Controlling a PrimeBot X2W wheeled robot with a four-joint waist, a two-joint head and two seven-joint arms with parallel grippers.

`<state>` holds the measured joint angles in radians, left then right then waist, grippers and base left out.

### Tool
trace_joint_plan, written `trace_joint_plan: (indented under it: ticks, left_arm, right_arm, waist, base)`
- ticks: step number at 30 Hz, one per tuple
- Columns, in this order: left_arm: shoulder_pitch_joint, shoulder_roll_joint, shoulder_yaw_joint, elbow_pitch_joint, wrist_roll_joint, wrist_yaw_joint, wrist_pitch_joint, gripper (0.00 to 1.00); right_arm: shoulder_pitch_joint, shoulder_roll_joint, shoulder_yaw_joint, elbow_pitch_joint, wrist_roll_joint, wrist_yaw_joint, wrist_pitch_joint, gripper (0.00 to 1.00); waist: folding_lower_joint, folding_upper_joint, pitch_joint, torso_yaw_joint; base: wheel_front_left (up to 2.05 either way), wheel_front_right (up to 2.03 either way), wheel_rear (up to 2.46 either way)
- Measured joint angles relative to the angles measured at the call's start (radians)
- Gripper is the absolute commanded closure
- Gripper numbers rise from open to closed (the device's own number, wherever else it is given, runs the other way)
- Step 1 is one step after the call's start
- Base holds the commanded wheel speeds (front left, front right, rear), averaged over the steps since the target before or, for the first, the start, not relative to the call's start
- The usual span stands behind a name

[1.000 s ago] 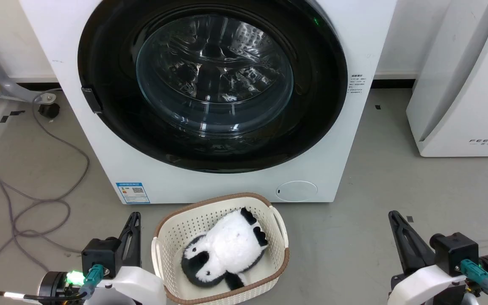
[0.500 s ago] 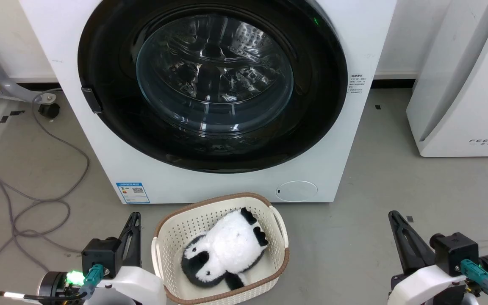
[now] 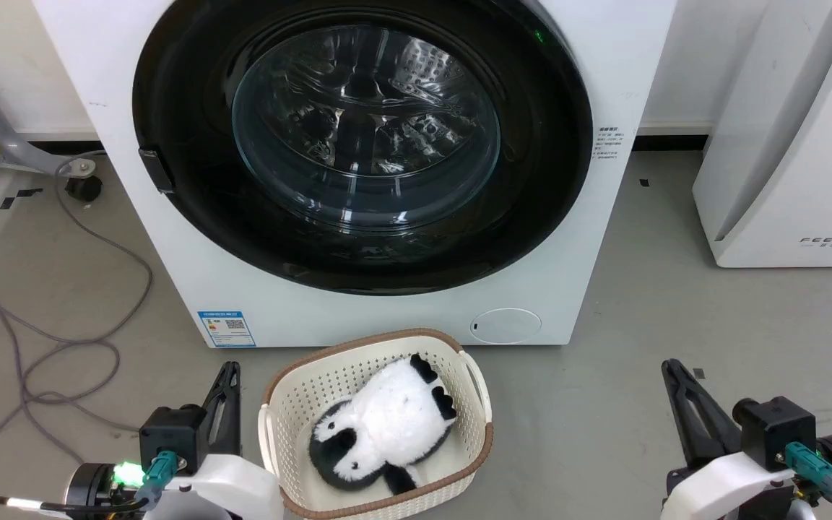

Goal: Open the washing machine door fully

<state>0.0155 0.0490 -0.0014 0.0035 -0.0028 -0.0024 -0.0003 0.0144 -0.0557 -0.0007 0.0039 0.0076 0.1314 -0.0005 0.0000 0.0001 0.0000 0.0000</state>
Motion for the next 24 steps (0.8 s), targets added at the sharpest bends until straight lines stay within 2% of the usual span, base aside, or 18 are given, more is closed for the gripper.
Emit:
trace_joint_plan:
  ticks: [1,24]
  left_arm:
    - [0.0,0.0,0.0,0.0,0.0,0.0,0.0,0.0]
    - [0.001,0.0,-0.02,0.006,-0.008,0.003,-0.031,0.0]
  right_arm:
    - [0.0,0.0,0.0,0.0,0.001,0.0,0.0,0.0]
    - [0.002,0.0,0.0,0.001,0.014,0.0,-0.033,0.0]
  waist:
    - [0.0,0.0,0.0,0.0]
    - [0.0,0.0,0.001,0.001]
  base:
    - [0.0,0.0,0.0]
    - [0.0,0.0,0.0]
